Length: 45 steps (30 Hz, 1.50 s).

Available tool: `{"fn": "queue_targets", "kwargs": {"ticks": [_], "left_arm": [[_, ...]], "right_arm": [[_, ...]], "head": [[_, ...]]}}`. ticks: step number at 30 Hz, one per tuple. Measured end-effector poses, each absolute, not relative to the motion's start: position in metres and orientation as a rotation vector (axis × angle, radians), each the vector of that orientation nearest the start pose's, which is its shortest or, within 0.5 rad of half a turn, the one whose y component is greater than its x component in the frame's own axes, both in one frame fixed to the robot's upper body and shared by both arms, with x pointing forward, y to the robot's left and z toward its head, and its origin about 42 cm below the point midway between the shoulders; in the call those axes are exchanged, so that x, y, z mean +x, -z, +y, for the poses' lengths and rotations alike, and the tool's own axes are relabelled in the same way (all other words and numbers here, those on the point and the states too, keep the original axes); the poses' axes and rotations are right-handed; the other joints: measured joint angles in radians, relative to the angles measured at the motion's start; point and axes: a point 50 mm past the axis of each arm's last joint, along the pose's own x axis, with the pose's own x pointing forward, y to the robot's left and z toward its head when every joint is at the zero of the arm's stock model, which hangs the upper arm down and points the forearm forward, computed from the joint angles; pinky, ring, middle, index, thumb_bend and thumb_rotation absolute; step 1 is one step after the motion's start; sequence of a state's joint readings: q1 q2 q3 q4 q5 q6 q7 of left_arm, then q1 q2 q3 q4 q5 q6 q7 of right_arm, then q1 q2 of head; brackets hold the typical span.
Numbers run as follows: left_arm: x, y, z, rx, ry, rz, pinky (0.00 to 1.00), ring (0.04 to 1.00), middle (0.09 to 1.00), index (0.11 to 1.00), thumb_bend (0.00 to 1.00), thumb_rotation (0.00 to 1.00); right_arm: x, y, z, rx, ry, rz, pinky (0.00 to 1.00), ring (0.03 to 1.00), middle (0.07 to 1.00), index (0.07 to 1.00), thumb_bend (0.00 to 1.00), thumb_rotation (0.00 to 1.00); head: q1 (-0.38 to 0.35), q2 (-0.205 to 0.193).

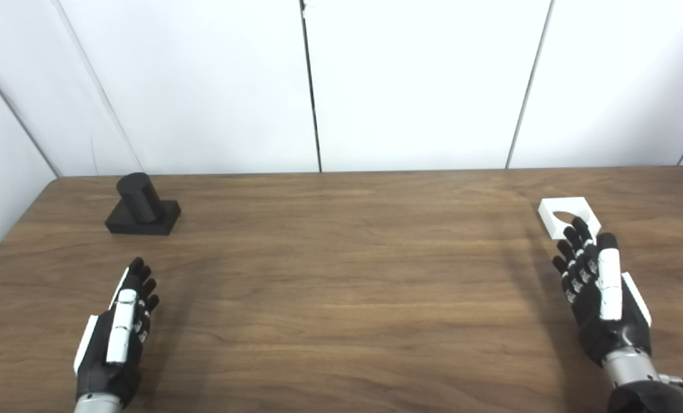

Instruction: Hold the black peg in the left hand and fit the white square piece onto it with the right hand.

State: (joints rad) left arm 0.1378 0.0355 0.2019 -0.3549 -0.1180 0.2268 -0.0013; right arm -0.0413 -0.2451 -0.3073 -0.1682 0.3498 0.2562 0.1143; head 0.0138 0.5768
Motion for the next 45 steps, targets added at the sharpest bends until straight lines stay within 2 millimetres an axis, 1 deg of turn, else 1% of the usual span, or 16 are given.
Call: {"fn": "queue_targets", "kwargs": {"ticks": [7, 10, 14, 15, 17, 19, 21, 24, 28, 31, 34, 37, 38, 41, 43, 45], "left_arm": [[0.229, -0.147, 0.281, -0.048, -0.205, -0.006, 1.0, 1.0, 1.0, 1.0, 0.55, 0.91], [0.229, -0.147, 0.281, -0.047, -0.204, -0.006, 1.0, 1.0, 1.0, 1.0, 0.53, 0.9], [0.23, -0.147, 0.286, 0.007, -0.192, 0.018, 1.0, 1.0, 1.0, 1.0, 0.56, 0.66], [0.23, -0.148, 0.289, 0.022, -0.194, 0.019, 1.0, 1.0, 1.0, 1.0, 0.61, 0.54], [0.231, -0.152, 0.297, 0.064, -0.209, 0.012, 1.0, 1.0, 1.0, 1.0, 0.74, 0.37], [0.233, -0.158, 0.31, 0.131, -0.238, 0.0, 1.0, 1.0, 1.0, 1.0, 0.82, 0.3], [0.238, -0.169, 0.326, 0.206, -0.26, -0.025, 1.0, 1.0, 0.999, 1.0, 0.89, 0.24], [0.253, -0.192, 0.353, 0.299, -0.302, -0.035, 1.0, 1.0, 0.995, 1.0, 0.98, 0.17], [0.27, -0.225, 0.38, 0.429, -0.345, -0.013, 1.0, 1.0, 0.999, 1.0, 1.0, 0.11], [0.279, -0.243, 0.39, 0.505, -0.354, -0.038, 1.0, 1.0, 1.0, 0.996, 1.0, 0.07], [0.289, -0.25, 0.398, 0.581, -0.347, -0.027, 0.96, 1.0, 1.0, 0.987, 1.0, 0.05], [0.298, -0.252, 0.406, 0.661, -0.331, 0.008, 0.95, 1.0, 1.0, 0.992, 1.0, 0.07], [0.302, -0.253, 0.408, 0.703, -0.321, 0.023, 0.94, 1.0, 1.0, 0.994, 1.0, 0.08], [0.313, -0.262, 0.415, 0.814, -0.275, 0.06, 0.95, 1.0, 1.0, 0.963, 0.99, 0.07], [0.325, -0.27, 0.419, 0.868, -0.26, 0.088, 0.97, 1.0, 1.0, 0.952, 0.98, 0.05], [0.335, -0.277, 0.421, 0.897, -0.251, 0.111, 0.96, 1.0, 1.0, 0.947, 0.97, 0.05]], "right_arm": [[0.285, -0.164, -0.353, 0.113, 0.105, -0.035, 1.0, 1.0, 1.0, 1.0, 0.53, 1.0], [0.285, -0.164, -0.353, 0.118, 0.104, -0.036, 1.0, 1.0, 1.0, 1.0, 0.52, 1.0], [0.286, -0.164, -0.353, 0.118, 0.103, -0.037, 1.0, 1.0, 1.0, 1.0, 0.53, 1.0], [0.286, -0.164, -0.353, 0.117, 0.103, -0.037, 1.0, 1.0, 1.0, 1.0, 0.53, 1.0], [0.286, -0.164, -0.353, 0.117, 0.102, -0.036, 1.0, 1.0, 1.0, 1.0, 0.52, 1.0], [0.286, -0.164, -0.353, 0.117, 0.103, -0.035, 1.0, 1.0, 1.0, 1.0, 0.53, 1.0], [0.286, -0.163, -0.354, 0.115, 0.104, -0.031, 1.0, 1.0, 1.0, 1.0, 0.54, 1.0], [0.288, -0.16, -0.358, 0.112, 0.107, -0.016, 1.0, 1.0, 1.0, 1.0, 0.55, 1.0], [0.289, -0.158, -0.359, 0.113, 0.104, -0.01, 1.0, 1.0, 1.0, 1.0, 0.56, 1.0], [0.291, -0.158, -0.36, 0.117, 0.101, -0.009, 1.0, 1.0, 1.0, 1.0, 0.55, 1.0], [0.293, -0.156, -0.361, 0.123, 0.096, -0.003, 1.0, 1.0, 1.0, 1.0, 0.54, 1.0], [0.293, -0.157, -0.363, 0.114, 0.081, -0.003, 1.0, 1.0, 1.0, 1.0, 0.53, 1.0], [0.293, -0.158, -0.364, 0.111, 0.078, -0.004, 1.0, 1.0, 1.0, 1.0, 0.53, 1.0], [0.294, -0.16, -0.367, 0.102, 0.078, -0.007, 1.0, 1.0, 1.0, 1.0, 0.55, 1.0], [0.294, -0.161, -0.367, 0.096, 0.077, -0.006, 1.0, 1.0, 1.0, 1.0, 0.56, 1.0], [0.295, -0.161, -0.366, 0.093, 0.069, -0.006, 1.0, 1.0, 1.0, 1.0, 0.57, 1.0]], "head": [[0.0, 0.0], [0.003, 0.002], [0.011, 0.003], [0.011, 0.003], [0.018, 0.005], [0.034, 0.003], [0.038, 0.003], [0.048, 0.005], [0.055, 0.005], [0.06, 0.006], [0.066, 0.008], [0.067, 0.008], [0.069, 0.009], [0.075, 0.011], [0.081, 0.012], [0.083, 0.014]]}}
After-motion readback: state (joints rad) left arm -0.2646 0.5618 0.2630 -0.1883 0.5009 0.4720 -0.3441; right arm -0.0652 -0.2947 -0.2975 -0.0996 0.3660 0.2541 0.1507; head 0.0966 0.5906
